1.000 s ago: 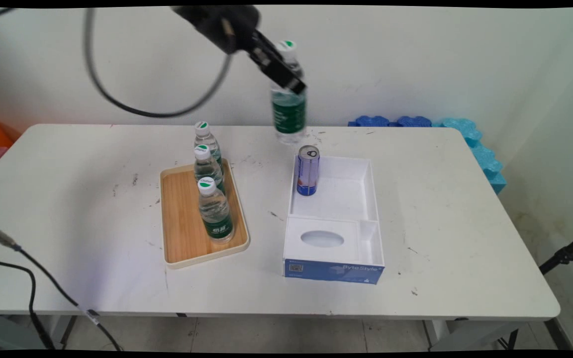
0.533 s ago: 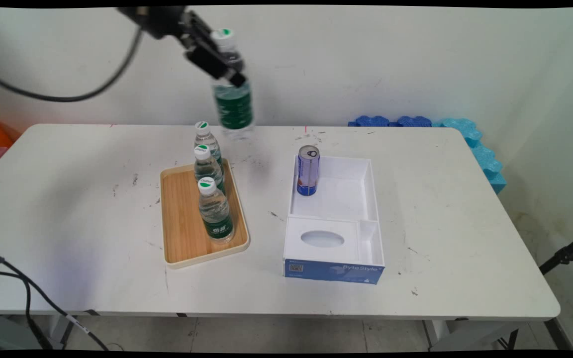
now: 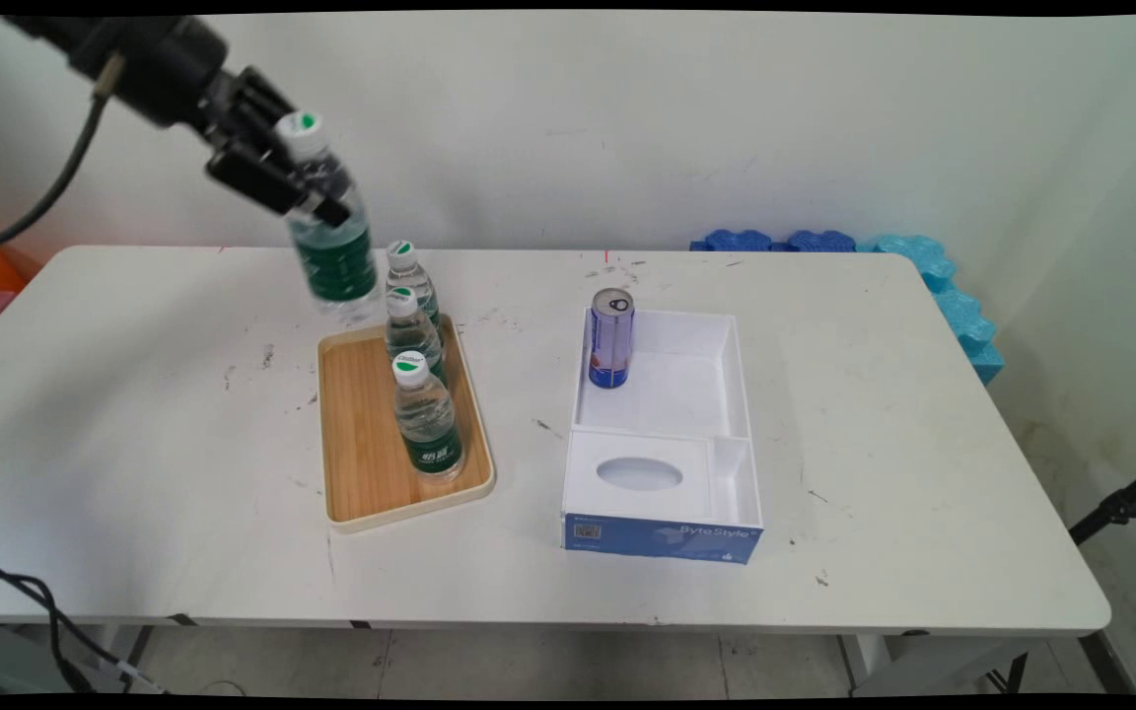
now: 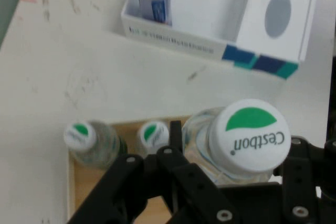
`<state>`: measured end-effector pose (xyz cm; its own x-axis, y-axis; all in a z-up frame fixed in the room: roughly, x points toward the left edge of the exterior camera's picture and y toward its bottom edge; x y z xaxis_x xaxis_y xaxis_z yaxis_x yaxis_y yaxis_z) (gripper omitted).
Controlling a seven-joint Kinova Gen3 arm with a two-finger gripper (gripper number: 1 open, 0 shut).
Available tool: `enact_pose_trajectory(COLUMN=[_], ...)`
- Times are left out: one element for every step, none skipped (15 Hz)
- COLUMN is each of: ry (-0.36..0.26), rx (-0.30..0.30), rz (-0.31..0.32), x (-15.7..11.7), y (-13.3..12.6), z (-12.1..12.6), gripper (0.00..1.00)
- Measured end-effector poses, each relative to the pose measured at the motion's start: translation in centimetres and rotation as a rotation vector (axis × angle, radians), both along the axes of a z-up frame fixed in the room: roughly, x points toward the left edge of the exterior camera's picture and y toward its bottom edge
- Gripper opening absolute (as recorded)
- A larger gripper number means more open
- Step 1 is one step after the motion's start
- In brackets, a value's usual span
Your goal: Place the picked object on the tray
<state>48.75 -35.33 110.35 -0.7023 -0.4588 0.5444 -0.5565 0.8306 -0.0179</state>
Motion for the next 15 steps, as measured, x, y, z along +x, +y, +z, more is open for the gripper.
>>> enact_pose_trajectory(ry=[-0.005, -0.008, -0.012, -0.013, -0.014, -0.016, -0.017, -0.016, -0.017, -0.015, -0.013, -0.012, -0.01, -0.009, -0.007], rx=[0.007, 0.013, 0.021, 0.023, 0.026, 0.028, 0.03, 0.03, 0.031, 0.03, 0.029, 0.029, 0.029, 0.028, 0.027], rz=[0.01, 0.018, 0.026, 0.031, 0.036, 0.041, 0.045, 0.05, 0.055, 0.059, 0.064, 0.069, 0.074, 0.079, 0.084], x=[0.8, 1.3, 1.8, 2.2, 2.4, 2.6, 2.7, 2.7, 2.7, 2.6, 2.5, 2.4, 2.2, 2.1, 1.9], y=[0.6, 1.1, 1.6, 1.9, 2.2, 2.5, 2.6, 2.6, 2.7, 2.6, 2.6, 2.5, 2.4, 2.3, 2.2], z=[-0.7, -1.4, -2.2, -3.0, -3.9, -4.9, -6.0, -6.9, -8.0, -8.9, -9.9, -10.8, -11.9, -12.9, -13.9], gripper=[0.0, 0.0, 0.0, 0.0, 0.0, 0.0, 0.0, 0.0, 0.0, 0.0, 0.0, 0.0, 0.0, 0.0, 0.0])
